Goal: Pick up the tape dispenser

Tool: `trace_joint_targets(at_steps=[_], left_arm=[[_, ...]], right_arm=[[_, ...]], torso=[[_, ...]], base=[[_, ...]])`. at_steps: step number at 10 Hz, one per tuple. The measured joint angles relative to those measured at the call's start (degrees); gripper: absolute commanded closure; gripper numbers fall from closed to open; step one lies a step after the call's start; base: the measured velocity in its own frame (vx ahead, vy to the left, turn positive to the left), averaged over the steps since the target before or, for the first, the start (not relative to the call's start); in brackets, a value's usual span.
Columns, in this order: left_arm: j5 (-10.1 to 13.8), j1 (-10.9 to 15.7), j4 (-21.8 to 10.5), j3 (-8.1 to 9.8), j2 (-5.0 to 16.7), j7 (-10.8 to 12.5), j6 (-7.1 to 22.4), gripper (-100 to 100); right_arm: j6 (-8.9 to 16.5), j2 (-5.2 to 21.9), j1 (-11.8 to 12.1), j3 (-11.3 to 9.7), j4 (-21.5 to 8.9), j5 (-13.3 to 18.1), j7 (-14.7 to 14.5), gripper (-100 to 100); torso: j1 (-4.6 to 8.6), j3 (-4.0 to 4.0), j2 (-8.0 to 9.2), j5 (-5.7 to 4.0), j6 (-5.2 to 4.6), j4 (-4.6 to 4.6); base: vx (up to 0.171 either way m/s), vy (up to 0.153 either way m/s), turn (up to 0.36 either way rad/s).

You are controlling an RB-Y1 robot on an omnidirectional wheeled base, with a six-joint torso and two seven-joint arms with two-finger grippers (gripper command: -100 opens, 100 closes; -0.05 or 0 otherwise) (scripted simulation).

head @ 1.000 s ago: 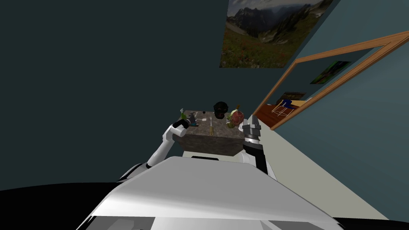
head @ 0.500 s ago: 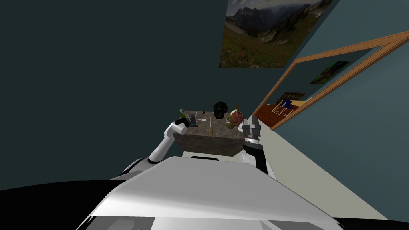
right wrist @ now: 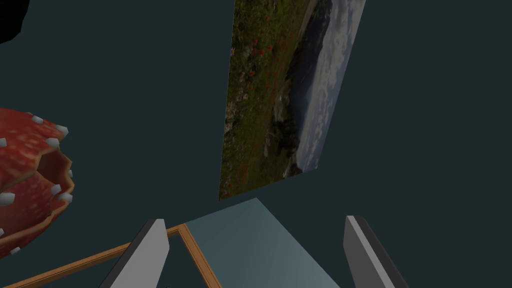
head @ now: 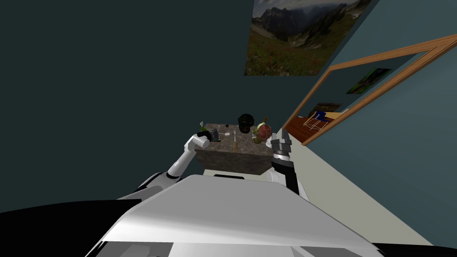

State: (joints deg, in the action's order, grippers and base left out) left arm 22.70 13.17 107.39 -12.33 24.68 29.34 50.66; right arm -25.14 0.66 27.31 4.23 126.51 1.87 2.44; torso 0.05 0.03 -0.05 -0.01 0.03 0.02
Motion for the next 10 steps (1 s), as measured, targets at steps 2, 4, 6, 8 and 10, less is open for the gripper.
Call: trace_joint_targets(at_steps=[2,4,6,8,10], left_arm=[[1.0,1.3,-1.0,-0.27,0.9,1.1,3.4,-100],[2.0,3.0,-2.7,-0.59,1.7,2.0,6.5,-100],[2.6,4.2,-3.9,-0.94,2.4,3.1,9.6,-100],[3.6,5.8,-5.3,-1.10,3.3,4.1,12.7,-100],[4.2,7.2,-7.0,-1.42,3.9,4.9,15.4,-100]], right_arm=[[0.0,0.0,0.0,0.0,0.0,0.0,0.0,0],[0.0,0.0,0.0,0.0,0.0,0.0,0.0,0],[0.0,0.0,0.0,0.0,0.0,0.0,0.0,0],[0.0,0.0,0.0,0.0,0.0,0.0,0.0,0],[0.0,0.0,0.0,0.0,0.0,0.0,0.0,0]], torso=[[0.00,0.01,-0.02,0.00,0.00,0.00],[0.01,0.01,-0.01,0.00,0.00,0.00],[-0.01,0.02,-0.02,0.00,0.00,0.01],[0.00,0.02,-0.03,0.00,0.00,0.01],[-0.01,0.02,-0.03,0.00,0.00,0.01]], base=[[0.018,-0.019,-0.001],[0.019,-0.014,-0.001],[0.021,-0.015,0.000],[0.023,-0.014,0.000],[0.023,-0.015,0.000]])
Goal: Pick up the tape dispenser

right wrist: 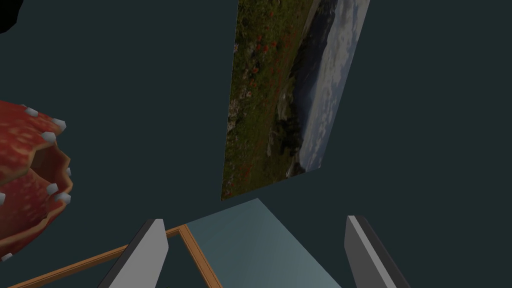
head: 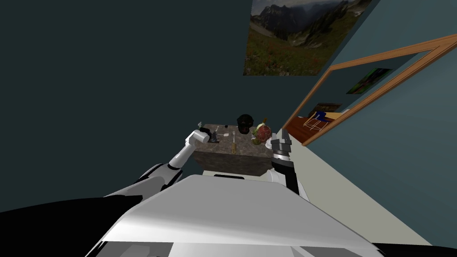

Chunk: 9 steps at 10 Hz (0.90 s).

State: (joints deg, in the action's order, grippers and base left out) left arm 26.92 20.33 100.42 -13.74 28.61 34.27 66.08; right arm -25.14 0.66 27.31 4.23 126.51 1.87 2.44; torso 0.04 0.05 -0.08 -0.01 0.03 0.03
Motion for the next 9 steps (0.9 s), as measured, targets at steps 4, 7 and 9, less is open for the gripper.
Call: trace_joint_targets(at_steps=[4,7,9], left_arm=[[1.6,2.4,-2.4,-0.16,1.8,1.7,5.7,-100],[2.3,4.0,-4.0,-0.44,3.1,3.1,9.6,-100],[3.2,5.4,-5.5,-0.38,4.3,3.9,12.4,-100]], right_arm=[[0.0,0.0,0.0,0.0,0.0,0.0,0.0,0],[0.0,0.0,0.0,0.0,0.0,0.0,0.0,0],[0.0,0.0,0.0,0.0,0.0,0.0,0.0,0]], torso=[[-0.01,0.00,0.01,0.00,0.01,0.00],[0.01,-0.01,0.02,0.00,0.01,-0.01],[0.01,-0.01,0.01,0.00,0.01,0.00]], base=[[0.023,-0.013,0.002],[0.021,-0.016,0.002],[0.022,-0.013,0.002]])
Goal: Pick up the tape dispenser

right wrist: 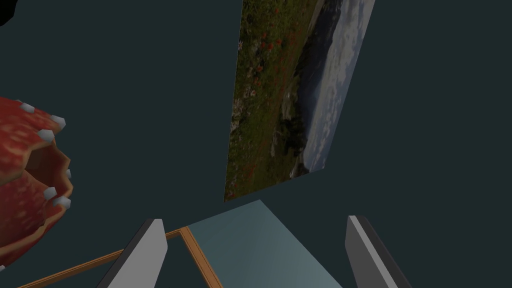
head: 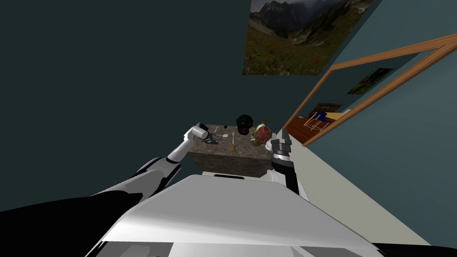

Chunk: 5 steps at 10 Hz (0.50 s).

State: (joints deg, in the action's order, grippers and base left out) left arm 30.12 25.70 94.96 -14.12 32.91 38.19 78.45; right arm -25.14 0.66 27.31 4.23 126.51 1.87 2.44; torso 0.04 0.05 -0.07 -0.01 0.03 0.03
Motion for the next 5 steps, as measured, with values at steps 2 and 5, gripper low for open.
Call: trace_joint_targets(at_steps=[2,5], left_arm=[[0.5,1.1,-1.4,-0.13,1.1,0.9,2.7,-100],[0.9,2.0,-2.6,-0.31,2.0,1.8,4.9,0]], right_arm=[[0.0,0.0,0.0,0.0,0.0,0.0,0.0,0],[0.0,0.0,0.0,0.0,0.0,0.0,0.0,0]], torso=[[-0.01,0.01,-0.01,0.00,0.00,0.00],[-0.03,-0.03,0.06,0.01,0.00,-0.01]], base=[[0.025,-0.014,0.006],[0.004,-0.004,0.002]])
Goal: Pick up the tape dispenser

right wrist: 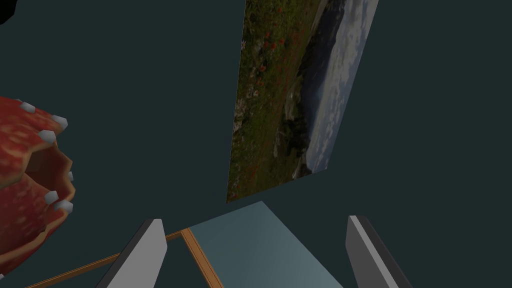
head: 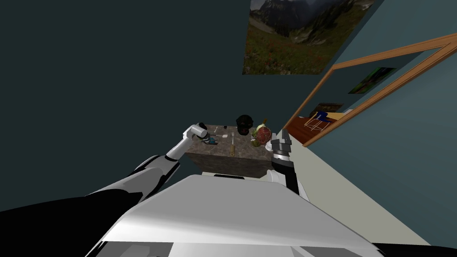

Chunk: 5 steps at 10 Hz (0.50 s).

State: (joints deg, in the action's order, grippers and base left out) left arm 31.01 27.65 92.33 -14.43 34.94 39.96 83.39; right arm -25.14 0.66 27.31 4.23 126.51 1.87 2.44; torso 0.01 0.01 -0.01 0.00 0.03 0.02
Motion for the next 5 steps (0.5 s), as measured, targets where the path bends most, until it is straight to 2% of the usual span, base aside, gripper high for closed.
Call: trace_joint_targets(at_steps=[1,4,5], left_arm=[[0.0,0.0,0.0,0.00,0.0,0.0,0.0,-100],[-1.3,-0.7,-3.2,0.28,-1.3,-1.6,-2.9,-100],[-1.3,-0.8,-3.3,0.27,-1.3,-1.7,-3.1,100]], right_arm=[[0.0,0.0,0.0,0.0,0.0,0.0,0.0,0],[0.0,0.0,0.0,0.0,0.0,0.0,0.0,0],[0.0,0.0,0.0,0.0,0.0,0.0,0.0,0]], torso=[[-0.01,-0.01,0.02,0.00,0.00,-0.01],[0.01,0.04,-0.07,0.00,0.00,0.02],[-0.01,0.02,-0.03,0.00,0.00,0.01]], base=[[0.014,-0.005,-0.026],[0.021,-0.006,-0.015],[0.000,0.000,0.000]])
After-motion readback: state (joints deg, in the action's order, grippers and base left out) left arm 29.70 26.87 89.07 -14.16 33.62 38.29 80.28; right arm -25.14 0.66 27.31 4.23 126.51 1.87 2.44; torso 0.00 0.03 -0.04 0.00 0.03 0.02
